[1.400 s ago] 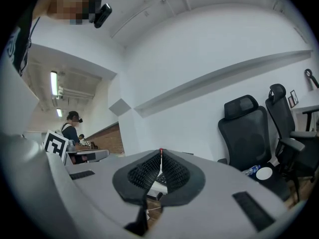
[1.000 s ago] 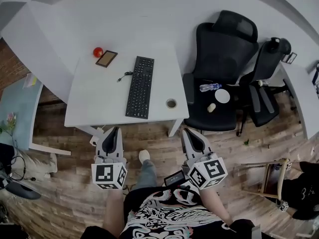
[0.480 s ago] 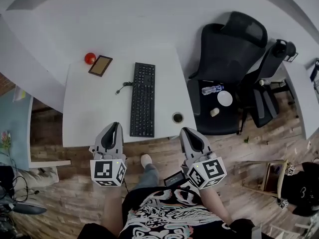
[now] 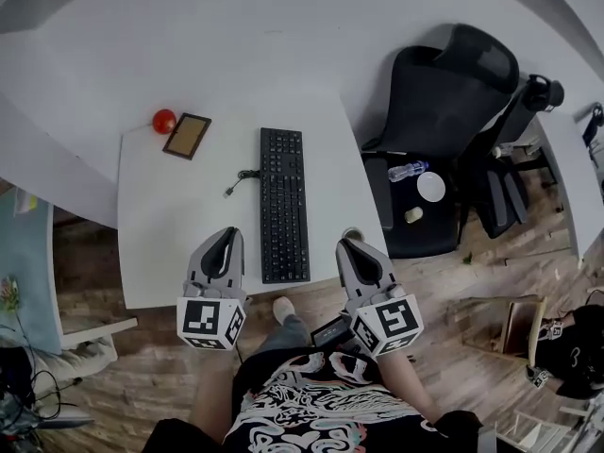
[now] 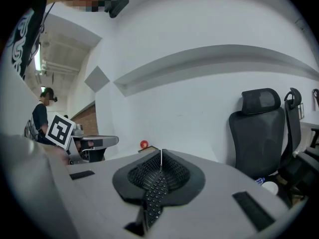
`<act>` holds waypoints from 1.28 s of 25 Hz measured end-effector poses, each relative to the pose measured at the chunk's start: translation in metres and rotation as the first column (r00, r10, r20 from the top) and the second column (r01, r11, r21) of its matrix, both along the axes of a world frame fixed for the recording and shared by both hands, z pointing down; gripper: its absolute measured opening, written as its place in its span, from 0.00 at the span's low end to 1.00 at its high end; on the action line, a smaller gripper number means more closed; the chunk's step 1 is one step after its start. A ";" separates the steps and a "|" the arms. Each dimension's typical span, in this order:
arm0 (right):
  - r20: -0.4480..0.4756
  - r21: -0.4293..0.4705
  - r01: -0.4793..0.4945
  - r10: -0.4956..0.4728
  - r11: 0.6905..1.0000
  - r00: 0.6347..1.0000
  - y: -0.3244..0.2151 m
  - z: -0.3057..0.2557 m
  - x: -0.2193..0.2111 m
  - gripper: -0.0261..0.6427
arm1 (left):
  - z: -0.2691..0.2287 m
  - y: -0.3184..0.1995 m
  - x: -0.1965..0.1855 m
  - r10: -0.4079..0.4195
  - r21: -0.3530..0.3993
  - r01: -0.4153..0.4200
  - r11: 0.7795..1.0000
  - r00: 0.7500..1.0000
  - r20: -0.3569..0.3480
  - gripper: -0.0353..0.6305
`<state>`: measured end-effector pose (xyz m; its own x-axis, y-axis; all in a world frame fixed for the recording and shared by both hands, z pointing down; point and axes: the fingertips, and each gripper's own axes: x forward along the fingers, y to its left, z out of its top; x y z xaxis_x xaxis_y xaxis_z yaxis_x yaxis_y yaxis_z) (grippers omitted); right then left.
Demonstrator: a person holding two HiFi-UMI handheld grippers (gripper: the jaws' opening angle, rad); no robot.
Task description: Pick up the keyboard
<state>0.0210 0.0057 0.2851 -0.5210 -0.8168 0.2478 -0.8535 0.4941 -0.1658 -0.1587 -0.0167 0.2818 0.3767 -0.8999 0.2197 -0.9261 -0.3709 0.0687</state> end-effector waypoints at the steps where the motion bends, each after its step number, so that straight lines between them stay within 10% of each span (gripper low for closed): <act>1: -0.006 -0.001 -0.009 0.009 1.000 1.000 -0.003 0.001 -0.002 0.08 | 0.001 -0.005 -0.001 0.009 0.000 -0.009 1.000 1.000 -0.005 0.10; 32: 0.029 0.016 -0.021 0.020 1.000 0.999 -0.063 0.007 -0.008 0.08 | 0.006 -0.069 -0.009 0.015 0.006 -0.015 1.000 1.000 -0.005 0.10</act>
<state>0.0126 -0.0575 0.2922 -0.5110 -0.8311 0.2193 -0.8583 0.4795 -0.1827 -0.1678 -0.0859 0.2883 0.3912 -0.8954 0.2125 -0.9201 -0.3851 0.0709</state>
